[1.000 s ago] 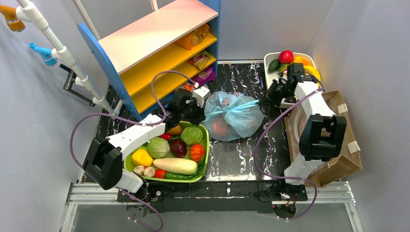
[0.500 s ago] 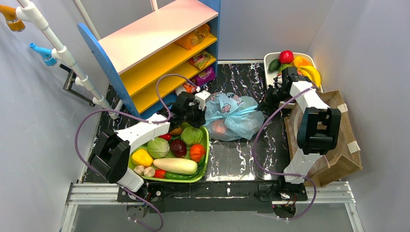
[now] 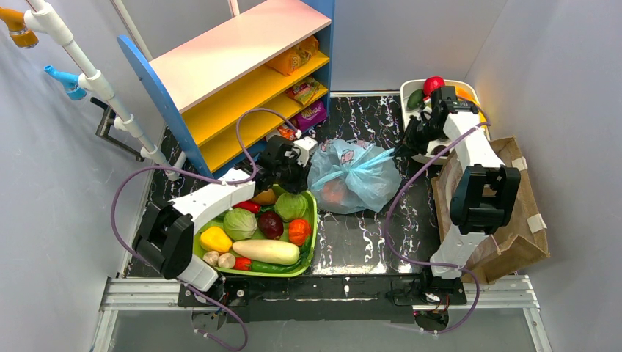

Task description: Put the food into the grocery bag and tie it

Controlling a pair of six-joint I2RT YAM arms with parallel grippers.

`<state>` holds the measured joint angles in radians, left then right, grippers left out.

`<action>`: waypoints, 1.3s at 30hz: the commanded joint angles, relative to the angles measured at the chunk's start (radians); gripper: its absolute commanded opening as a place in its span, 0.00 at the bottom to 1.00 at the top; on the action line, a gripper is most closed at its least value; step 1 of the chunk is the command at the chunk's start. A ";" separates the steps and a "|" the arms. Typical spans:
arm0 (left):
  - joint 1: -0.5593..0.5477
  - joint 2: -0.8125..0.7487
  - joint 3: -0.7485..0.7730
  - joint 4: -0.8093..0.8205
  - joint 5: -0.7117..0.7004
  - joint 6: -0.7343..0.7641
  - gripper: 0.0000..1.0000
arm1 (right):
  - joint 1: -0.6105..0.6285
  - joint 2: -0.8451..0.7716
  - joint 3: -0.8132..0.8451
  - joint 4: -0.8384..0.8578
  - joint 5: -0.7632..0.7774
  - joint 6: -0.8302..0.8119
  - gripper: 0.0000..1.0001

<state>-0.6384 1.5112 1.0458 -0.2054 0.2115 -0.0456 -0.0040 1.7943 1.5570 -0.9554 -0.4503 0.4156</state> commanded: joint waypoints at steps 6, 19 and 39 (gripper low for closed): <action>0.015 -0.089 0.062 -0.180 -0.028 0.042 0.37 | 0.048 -0.013 0.176 -0.125 0.034 -0.016 0.46; 0.014 -0.295 0.119 -0.273 -0.256 -0.001 0.98 | 0.071 -0.064 0.421 -0.216 0.069 0.038 0.82; 0.014 -0.419 0.128 -0.307 -0.251 -0.030 0.98 | 0.110 -0.296 0.416 -0.295 0.333 0.001 0.81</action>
<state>-0.6258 1.1481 1.1542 -0.5282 -0.1162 -0.0856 0.1036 1.5787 1.9831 -1.2102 -0.2314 0.4370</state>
